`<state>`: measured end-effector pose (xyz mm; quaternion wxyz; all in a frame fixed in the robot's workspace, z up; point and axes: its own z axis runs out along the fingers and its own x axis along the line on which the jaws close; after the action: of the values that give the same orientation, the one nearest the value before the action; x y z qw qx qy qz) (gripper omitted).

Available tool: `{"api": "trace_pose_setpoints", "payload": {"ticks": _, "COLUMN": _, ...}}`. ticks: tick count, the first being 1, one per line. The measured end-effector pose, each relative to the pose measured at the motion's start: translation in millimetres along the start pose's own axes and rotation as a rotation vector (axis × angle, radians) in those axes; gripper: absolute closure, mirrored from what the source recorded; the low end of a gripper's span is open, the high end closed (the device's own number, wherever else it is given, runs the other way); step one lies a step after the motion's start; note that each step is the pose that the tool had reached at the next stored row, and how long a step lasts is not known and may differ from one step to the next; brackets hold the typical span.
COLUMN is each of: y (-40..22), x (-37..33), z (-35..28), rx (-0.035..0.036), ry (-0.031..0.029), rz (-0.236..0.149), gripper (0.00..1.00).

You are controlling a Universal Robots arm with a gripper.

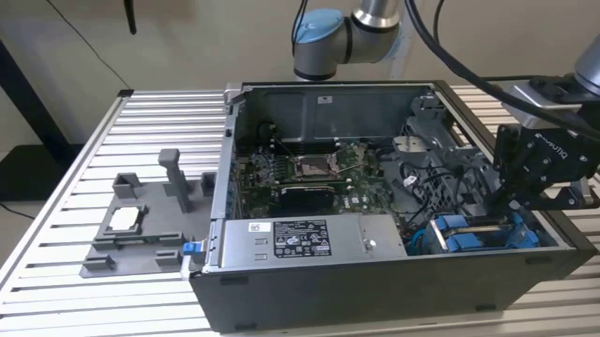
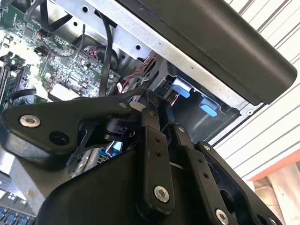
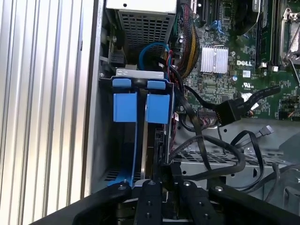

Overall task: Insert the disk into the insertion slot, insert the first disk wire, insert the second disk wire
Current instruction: 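Insert the first disk wire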

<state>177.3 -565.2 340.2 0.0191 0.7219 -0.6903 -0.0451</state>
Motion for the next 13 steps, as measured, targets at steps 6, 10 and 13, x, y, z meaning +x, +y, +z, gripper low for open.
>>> {"api": "trace_pose_setpoints", "payload": {"ticks": 6, "y": 0.5, "x": 0.4, "z": 0.4, "rx": 0.0058, "ry": -0.0015, "rz": 0.019, "gripper": 0.81}}
{"api": "trace_pose_setpoints", "payload": {"ticks": 10, "y": 2.7, "x": 1.0, "z": 0.6, "rx": 0.0074, "ry": -0.0018, "rz": 0.023, "gripper": 0.81}}
{"api": "trace_pose_setpoints", "payload": {"ticks": 13, "y": 3.1, "x": 1.8, "z": 0.6, "rx": 0.0083, "ry": -0.002, "rz": 0.025, "gripper": 0.81}}
